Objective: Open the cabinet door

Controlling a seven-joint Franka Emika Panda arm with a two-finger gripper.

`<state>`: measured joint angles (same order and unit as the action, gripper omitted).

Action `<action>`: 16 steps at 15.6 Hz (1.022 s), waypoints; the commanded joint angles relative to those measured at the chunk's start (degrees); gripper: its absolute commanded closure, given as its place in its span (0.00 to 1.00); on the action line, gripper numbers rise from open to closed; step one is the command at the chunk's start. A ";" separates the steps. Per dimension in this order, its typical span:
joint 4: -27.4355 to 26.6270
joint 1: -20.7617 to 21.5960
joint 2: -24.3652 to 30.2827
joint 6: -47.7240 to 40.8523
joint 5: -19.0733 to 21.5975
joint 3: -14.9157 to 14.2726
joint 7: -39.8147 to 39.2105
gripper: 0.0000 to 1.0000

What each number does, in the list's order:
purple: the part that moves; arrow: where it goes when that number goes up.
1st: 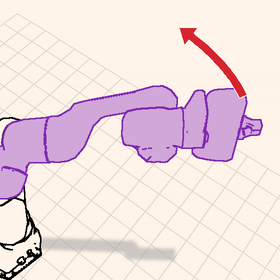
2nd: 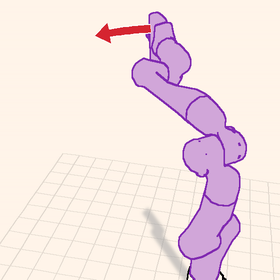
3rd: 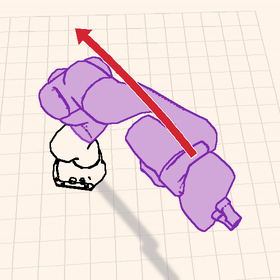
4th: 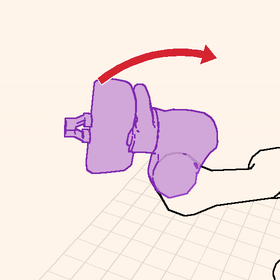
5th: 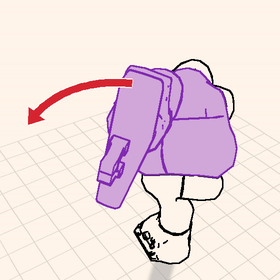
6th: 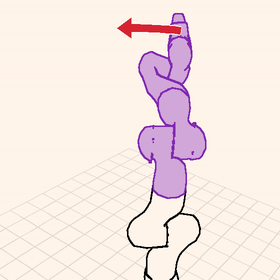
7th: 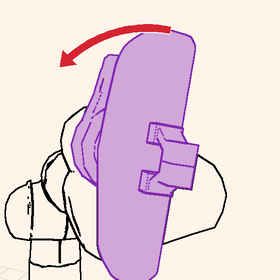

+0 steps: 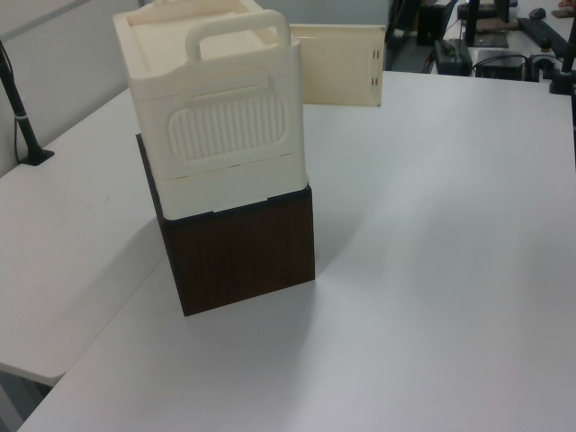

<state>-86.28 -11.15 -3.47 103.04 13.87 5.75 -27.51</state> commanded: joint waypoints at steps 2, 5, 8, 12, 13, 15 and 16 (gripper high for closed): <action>-0.47 -5.36 1.18 -1.26 0.02 -2.32 -0.62 0.00; -0.47 -8.35 1.71 -2.05 -0.42 -2.93 -0.27 0.00; -0.38 -8.53 2.15 -4.08 -2.97 -4.08 -0.09 0.00; -0.38 -7.83 3.47 -8.90 -4.72 -4.17 4.03 0.00; -0.47 -6.87 3.65 -10.13 -5.95 -4.17 5.08 0.00; -0.38 -4.76 3.91 -12.59 -7.80 -4.25 8.33 0.00; -0.38 -3.71 4.09 -13.21 -8.50 -4.25 10.70 0.00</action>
<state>-85.84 -18.56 -1.07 92.72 8.31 2.00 -23.07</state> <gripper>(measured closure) 0.000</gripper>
